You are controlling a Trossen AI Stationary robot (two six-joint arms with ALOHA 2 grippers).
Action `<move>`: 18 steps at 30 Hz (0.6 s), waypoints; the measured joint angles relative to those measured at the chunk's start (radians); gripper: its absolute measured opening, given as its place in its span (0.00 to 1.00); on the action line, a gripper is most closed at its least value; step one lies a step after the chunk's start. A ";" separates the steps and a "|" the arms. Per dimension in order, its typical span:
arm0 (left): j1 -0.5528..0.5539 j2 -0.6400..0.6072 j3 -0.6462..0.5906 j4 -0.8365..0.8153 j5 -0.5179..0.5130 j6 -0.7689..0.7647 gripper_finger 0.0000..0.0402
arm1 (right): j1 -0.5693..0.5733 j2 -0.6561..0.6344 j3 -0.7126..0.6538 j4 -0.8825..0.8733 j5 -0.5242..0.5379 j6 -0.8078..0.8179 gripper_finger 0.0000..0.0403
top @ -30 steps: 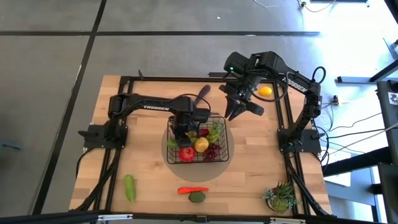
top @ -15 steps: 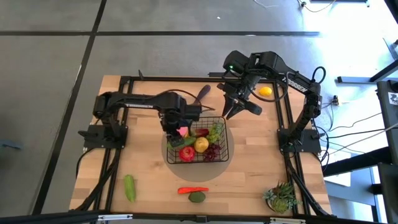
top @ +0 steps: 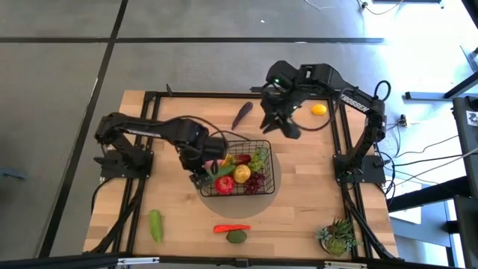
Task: Build produce basket
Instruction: Put the orange carrot into the black wire basket
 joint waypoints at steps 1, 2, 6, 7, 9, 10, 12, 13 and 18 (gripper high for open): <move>-0.015 -0.003 0.000 -0.001 -0.001 -0.038 0.51 | 0.007 0.000 0.000 0.016 0.060 0.020 0.21; -0.028 -0.004 0.000 -0.004 0.000 -0.075 0.51 | 0.015 0.000 0.000 0.033 0.111 0.034 0.21; -0.093 -0.006 0.000 -0.009 0.002 -0.204 0.51 | 0.042 0.000 0.000 0.068 0.266 0.083 0.21; -0.111 -0.007 0.000 -0.014 0.007 -0.240 0.51 | 0.048 0.000 0.000 0.070 0.300 0.096 0.21; -0.143 -0.007 0.000 -0.015 0.034 -0.312 0.51 | 0.058 0.000 0.000 0.076 0.360 0.102 0.21; -0.161 -0.007 0.000 -0.016 0.045 -0.347 0.51 | 0.062 0.000 0.000 0.076 0.380 0.101 0.21; -0.195 -0.007 0.000 -0.020 0.053 -0.430 0.51 | 0.062 -0.001 0.000 0.075 0.394 0.101 0.21; -0.214 -0.007 0.000 -0.024 0.053 -0.480 0.51 | 0.062 -0.001 0.000 0.075 0.393 0.101 0.21; -0.322 -0.007 0.000 -0.024 0.024 -0.756 0.51 | 0.062 -0.003 0.000 0.073 0.394 0.100 0.21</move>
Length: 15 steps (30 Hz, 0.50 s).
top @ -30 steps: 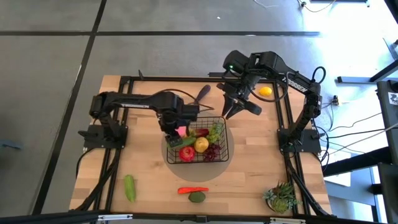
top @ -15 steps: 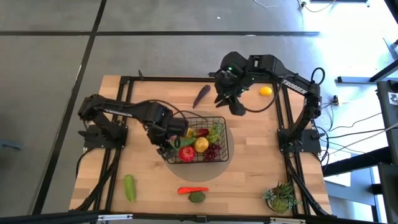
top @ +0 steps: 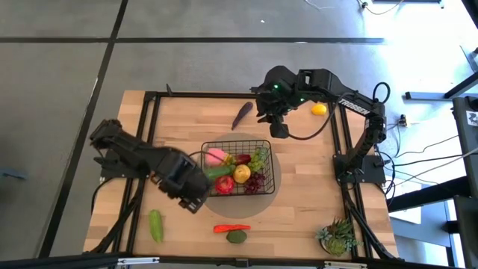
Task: Build produce basket
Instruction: Put the orange carrot into the black wire basket
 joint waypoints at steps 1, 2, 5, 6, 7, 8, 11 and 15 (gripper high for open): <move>-0.027 0.000 0.000 0.000 -0.015 -0.069 0.51 | 0.000 0.000 0.000 0.000 0.000 0.000 0.21; -0.053 0.000 0.000 -0.001 -0.031 -0.140 0.51 | 0.000 0.000 0.000 0.000 0.000 0.000 0.21; -0.136 0.000 0.000 -0.002 -0.113 -0.370 0.51 | 0.000 0.000 0.000 0.000 0.000 -0.004 0.21; -0.164 0.000 0.000 -0.002 -0.152 -0.443 0.51 | 0.000 0.000 0.000 0.000 0.000 -0.008 0.21; -0.193 0.000 0.000 -0.002 -0.191 -0.519 0.51 | 0.000 -0.002 0.000 0.000 0.000 -0.015 0.21; -0.222 0.000 0.000 -0.002 -0.227 -0.588 0.51 | 0.000 -0.004 0.000 0.001 0.000 -0.025 0.21; -0.304 0.000 0.000 0.000 -0.304 -0.793 0.51 | 0.000 -0.006 0.000 0.016 -0.001 -0.031 0.21; -0.378 0.018 0.001 0.008 -0.308 -0.909 0.51 | 0.000 -0.006 0.000 0.029 -0.001 -0.030 0.21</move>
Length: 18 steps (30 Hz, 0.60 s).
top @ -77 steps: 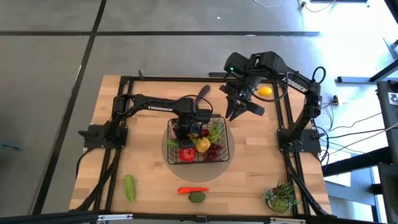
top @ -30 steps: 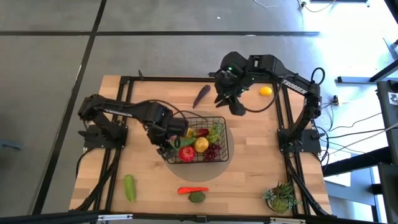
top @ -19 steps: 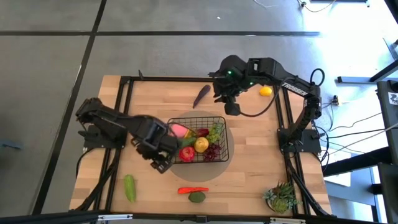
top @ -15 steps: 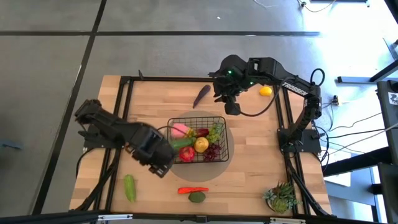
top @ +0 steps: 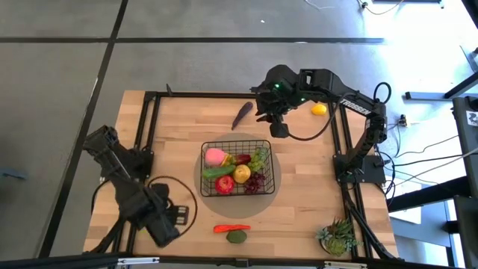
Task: Build produce basket
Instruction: Put the orange carrot into the black wire basket
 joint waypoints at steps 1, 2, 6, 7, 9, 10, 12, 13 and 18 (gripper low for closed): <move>-0.011 0.013 0.000 -0.001 0.000 0.001 0.51 | 0.000 0.000 0.000 0.004 0.000 0.002 0.21; -0.023 0.027 0.000 -0.002 -0.006 0.001 0.51 | 0.000 0.000 0.000 0.010 0.000 0.004 0.21; -0.071 0.083 0.000 -0.022 0.003 -0.017 0.51 | 0.000 0.000 0.000 0.039 0.000 0.004 0.21; -0.083 0.097 0.000 -0.029 0.020 -0.023 0.51 | 0.000 0.000 0.000 0.046 0.000 0.004 0.21; -0.108 0.122 -0.001 -0.040 0.043 -0.041 0.51 | 0.000 0.000 0.000 0.054 0.000 0.004 0.21; -0.116 0.131 -0.001 -0.040 0.045 -0.041 0.51 | 0.000 0.000 0.000 0.056 0.000 0.004 0.21; -0.133 0.145 -0.001 -0.039 0.013 -0.007 0.51 | 0.000 0.000 0.000 0.056 0.000 0.004 0.21; -0.138 0.150 -0.001 -0.038 -0.022 0.039 0.51 | -0.001 0.000 0.000 0.057 -0.001 0.003 0.21; -0.107 0.160 -0.001 -0.035 -0.280 0.377 0.51 | -0.019 0.000 0.000 0.061 -0.096 0.006 0.21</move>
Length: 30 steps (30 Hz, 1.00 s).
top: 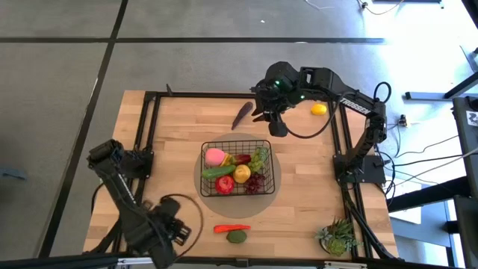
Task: Build produce basket
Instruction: Put the orange carrot into the black wire basket
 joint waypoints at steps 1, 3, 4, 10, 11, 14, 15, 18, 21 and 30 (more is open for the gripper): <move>0.016 0.000 0.000 0.000 -0.028 0.071 0.51 | -0.006 0.000 0.000 0.004 -0.026 0.005 0.21; 0.051 0.000 0.000 0.000 -0.055 0.219 0.51 | -0.020 0.000 0.000 0.004 -0.068 0.021 0.21; 0.067 0.000 0.000 0.003 -0.063 0.295 0.51 | -0.028 0.000 0.000 0.003 -0.088 0.025 0.21; 0.173 -0.001 -0.013 0.115 -0.076 0.678 0.51 | -0.072 -0.005 0.000 -0.059 -0.306 -0.029 0.21; 0.188 -0.001 -0.022 0.129 -0.068 0.703 0.51 | -0.076 -0.005 0.000 -0.066 -0.319 -0.030 0.21; 0.213 0.000 -0.031 0.134 -0.053 0.736 0.51 | -0.081 -0.005 0.000 -0.085 -0.274 -0.029 0.21; 0.217 -0.001 -0.033 0.133 -0.049 0.749 0.51 | -0.082 -0.005 0.000 -0.083 -0.247 -0.028 0.21; 0.223 -0.001 -0.040 0.133 -0.044 0.795 0.51 | -0.082 -0.005 0.000 -0.082 -0.174 -0.028 0.21; 0.221 -0.001 -0.047 0.127 -0.043 0.832 0.51 | -0.082 -0.005 0.000 -0.082 -0.124 -0.019 0.21; 0.179 -0.006 -0.047 0.116 -0.035 0.782 0.51 | -0.080 -0.029 0.000 -0.073 -0.052 -0.025 0.21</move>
